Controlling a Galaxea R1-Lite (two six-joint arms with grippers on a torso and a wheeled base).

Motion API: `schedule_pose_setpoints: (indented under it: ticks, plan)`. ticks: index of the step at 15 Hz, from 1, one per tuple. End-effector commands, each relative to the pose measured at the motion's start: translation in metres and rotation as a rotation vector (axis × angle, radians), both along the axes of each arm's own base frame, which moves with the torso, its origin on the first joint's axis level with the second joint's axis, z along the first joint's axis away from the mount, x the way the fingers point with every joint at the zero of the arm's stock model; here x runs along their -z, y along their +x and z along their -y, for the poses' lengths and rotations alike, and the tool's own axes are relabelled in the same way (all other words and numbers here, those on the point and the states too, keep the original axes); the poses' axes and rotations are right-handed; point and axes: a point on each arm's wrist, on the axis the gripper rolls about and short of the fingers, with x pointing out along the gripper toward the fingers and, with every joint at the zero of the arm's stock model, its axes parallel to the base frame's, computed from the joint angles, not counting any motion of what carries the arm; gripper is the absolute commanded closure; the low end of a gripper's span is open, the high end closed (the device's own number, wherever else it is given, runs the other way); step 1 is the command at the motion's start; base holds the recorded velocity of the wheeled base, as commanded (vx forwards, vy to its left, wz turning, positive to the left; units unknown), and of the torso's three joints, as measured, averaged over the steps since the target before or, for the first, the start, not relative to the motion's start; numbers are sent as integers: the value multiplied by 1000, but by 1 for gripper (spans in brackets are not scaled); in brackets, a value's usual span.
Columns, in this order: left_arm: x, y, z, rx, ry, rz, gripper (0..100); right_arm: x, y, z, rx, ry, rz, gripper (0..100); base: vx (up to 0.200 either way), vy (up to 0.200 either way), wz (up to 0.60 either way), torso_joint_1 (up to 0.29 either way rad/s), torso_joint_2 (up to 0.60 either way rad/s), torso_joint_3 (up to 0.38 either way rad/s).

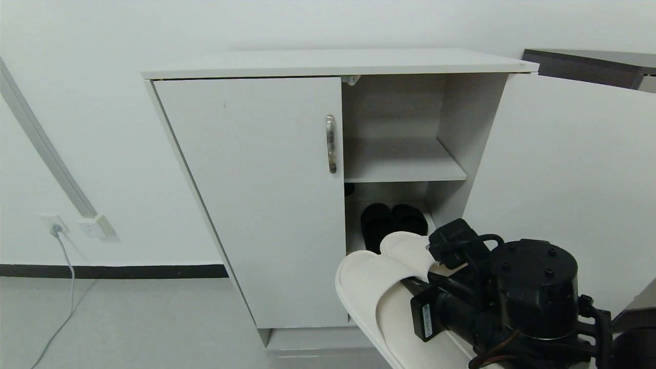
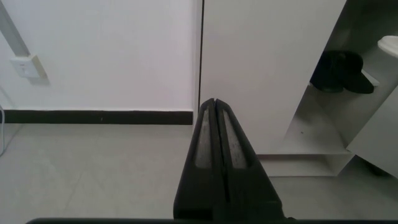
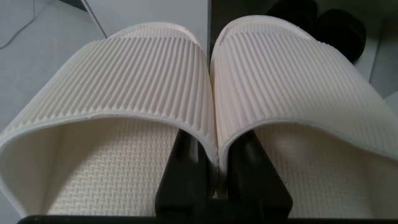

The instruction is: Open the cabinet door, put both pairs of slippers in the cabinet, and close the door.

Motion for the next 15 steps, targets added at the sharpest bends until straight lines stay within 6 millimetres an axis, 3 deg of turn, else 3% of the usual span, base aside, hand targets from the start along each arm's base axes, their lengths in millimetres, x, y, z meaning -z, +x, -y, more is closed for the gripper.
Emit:
schedule_pose_setpoints:
  ticks: [1, 8, 11, 15]
  plan:
    - [0, 0, 0, 0, 0, -1, 100, 0, 0, 0, 0, 2, 3, 100, 0, 0, 0, 0, 0, 0]
    - [0, 0, 0, -2, 0, -1, 100, -2, 1, -2, 9, 14, 17, 100, 0, 0, 0, 0, 0, 0]
    - [0, 0, 0, -2, 0, -1, 100, -12, 17, -16, 210, -2, 81, 100, 0, 0, 0, 0, 0, 0]
    - [0, 0, 0, 0, 0, -1, 100, -23, 28, -28, 277, -7, 17, 100, 0, 0, 0, 0, 0, 0]
